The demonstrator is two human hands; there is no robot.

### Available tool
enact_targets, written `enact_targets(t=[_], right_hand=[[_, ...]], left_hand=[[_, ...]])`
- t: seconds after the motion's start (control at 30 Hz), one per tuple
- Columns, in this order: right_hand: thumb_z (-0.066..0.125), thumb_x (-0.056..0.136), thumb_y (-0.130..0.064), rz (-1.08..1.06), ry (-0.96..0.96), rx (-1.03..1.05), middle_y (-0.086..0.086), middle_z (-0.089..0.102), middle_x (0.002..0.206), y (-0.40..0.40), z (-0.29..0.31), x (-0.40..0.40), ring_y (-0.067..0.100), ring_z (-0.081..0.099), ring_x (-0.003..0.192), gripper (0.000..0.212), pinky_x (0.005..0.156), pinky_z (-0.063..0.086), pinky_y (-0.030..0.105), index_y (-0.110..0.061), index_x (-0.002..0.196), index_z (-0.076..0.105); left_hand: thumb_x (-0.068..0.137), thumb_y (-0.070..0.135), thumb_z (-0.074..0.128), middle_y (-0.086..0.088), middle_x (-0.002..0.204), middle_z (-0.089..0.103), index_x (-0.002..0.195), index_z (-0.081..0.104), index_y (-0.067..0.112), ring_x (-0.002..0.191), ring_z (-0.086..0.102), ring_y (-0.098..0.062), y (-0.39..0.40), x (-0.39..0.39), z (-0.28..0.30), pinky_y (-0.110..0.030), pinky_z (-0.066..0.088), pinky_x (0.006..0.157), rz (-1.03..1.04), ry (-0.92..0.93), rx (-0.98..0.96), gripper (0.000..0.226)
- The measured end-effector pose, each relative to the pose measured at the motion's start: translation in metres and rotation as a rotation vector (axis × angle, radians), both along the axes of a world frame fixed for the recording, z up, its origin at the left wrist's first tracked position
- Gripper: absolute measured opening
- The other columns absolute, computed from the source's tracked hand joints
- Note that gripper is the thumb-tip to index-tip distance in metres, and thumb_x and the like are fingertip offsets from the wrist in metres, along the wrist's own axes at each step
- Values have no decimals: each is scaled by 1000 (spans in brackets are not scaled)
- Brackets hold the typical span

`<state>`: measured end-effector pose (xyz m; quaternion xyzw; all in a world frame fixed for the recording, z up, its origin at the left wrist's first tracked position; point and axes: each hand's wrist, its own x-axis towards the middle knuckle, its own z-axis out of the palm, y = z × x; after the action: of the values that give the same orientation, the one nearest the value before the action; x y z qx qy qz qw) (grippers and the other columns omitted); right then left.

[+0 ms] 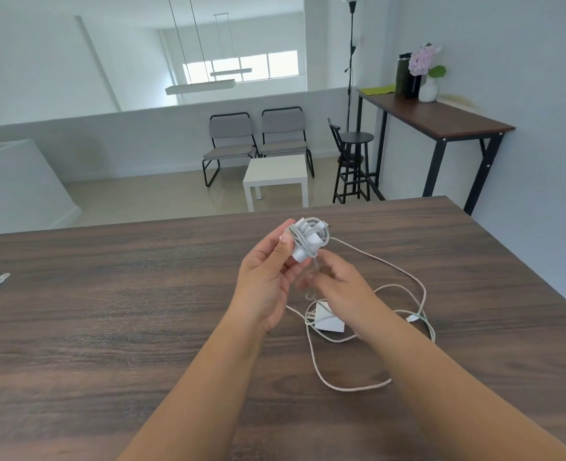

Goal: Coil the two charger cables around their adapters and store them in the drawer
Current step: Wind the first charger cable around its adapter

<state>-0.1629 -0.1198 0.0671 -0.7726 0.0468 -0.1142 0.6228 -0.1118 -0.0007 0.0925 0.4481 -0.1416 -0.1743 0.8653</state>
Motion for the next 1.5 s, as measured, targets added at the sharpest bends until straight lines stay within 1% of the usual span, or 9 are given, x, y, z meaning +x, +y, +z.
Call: enact_targets(t=[0.07,0.23,0.4,0.5,0.6,0.73,1.07,1.33,1.5], right_hand=[[47,94,-2,-20,27,440,3,52,60,6,-4,3,17,60,61,27,73,46,33,-14,114,62],[53,98,-15,-63,84,456,0,39,57,6,-14,-2,10,32,41,15,48,40,25,-11,105,66],[64,91,-21,-88,156,448,3,49,61,14,-17,-14,10,30,35,18,36,30,20,-10,103,72],[62,93,-24,-146,139,322,-1,51,53,16,-21,-20,16,37,39,19,39,33,26,-20,108,73],[58,94,-31,-230,106,-72,-6,72,76,10,-20,-21,17,64,69,19,67,51,27,-27,102,75],[55,95,-34,-248,120,-351,4,65,70,2,-12,-20,18,58,67,28,60,42,23,-14,81,71],[56,94,-32,-129,39,-363,-15,48,42,-9,0,-28,1,45,45,27,50,31,14,-20,75,70],[57,92,-39,59,-5,-568,8,59,61,-42,25,-22,6,44,52,25,52,34,18,-30,71,67],[62,90,-38,61,7,-583,-11,49,49,-48,40,-16,3,42,45,28,47,33,15,-22,69,70]], left_hand=[[84,21,59,-6,111,73,123,61,7,101,69,-17,1,4,3,-26,57,80,44,-6,-21,42],[94,13,55,-7,109,73,120,63,7,102,68,-20,3,12,-4,-27,58,81,138,40,-19,28],[94,11,57,-9,111,72,115,65,11,101,69,-21,2,14,-8,-28,59,80,199,29,-20,23],[91,13,63,-8,114,69,114,66,16,94,70,-16,5,21,-10,-26,56,78,287,-58,62,23],[89,24,70,-2,100,66,113,68,35,83,61,-13,7,23,-19,-26,51,79,392,-244,327,27],[86,22,72,1,106,52,113,63,40,87,51,10,3,14,-25,-5,41,78,488,-581,565,34],[81,23,77,4,104,50,118,66,28,96,57,-10,-2,15,-37,-22,52,82,428,-803,613,39],[78,22,79,1,104,55,111,70,28,92,58,-5,3,13,-36,-16,49,76,295,-787,634,35],[78,20,79,1,104,56,110,71,29,93,59,-7,10,10,-38,-23,53,77,199,-759,633,34]])
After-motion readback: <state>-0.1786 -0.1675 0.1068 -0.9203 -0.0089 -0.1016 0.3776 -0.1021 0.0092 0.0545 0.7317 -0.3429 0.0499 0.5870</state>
